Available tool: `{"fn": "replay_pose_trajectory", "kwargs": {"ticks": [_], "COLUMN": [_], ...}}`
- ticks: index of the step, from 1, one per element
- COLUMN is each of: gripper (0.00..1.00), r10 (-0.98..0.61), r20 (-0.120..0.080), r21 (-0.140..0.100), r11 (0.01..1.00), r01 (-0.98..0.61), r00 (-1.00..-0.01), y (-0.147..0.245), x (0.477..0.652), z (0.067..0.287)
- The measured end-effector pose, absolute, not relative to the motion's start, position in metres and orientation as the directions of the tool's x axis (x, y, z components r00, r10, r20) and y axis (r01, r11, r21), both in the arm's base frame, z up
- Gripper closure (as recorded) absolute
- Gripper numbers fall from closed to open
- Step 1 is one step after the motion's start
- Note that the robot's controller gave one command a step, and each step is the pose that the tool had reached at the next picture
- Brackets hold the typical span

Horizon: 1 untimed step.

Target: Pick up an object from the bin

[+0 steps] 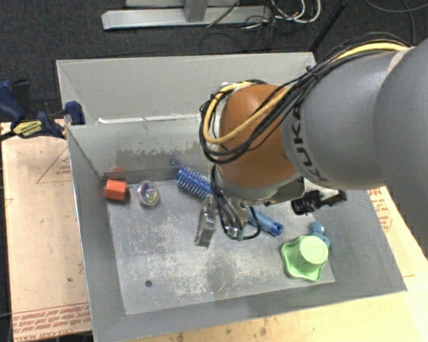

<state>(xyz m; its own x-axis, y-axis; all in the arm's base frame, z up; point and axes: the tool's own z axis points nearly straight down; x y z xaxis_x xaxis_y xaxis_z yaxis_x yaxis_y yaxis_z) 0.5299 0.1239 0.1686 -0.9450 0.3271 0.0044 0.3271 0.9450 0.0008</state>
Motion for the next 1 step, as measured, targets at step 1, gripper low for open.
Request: {"fn": "replay_pose_trajectory", "kwargs": {"ticks": [1], "gripper": [1.0], "r10": [0.4], "r20": [0.003], "r21": [0.0], "r11": [0.916], "r01": [0.4], "r00": [-0.916], "y": [0.1333], "x": [0.5139], "z": [0.1539]}}
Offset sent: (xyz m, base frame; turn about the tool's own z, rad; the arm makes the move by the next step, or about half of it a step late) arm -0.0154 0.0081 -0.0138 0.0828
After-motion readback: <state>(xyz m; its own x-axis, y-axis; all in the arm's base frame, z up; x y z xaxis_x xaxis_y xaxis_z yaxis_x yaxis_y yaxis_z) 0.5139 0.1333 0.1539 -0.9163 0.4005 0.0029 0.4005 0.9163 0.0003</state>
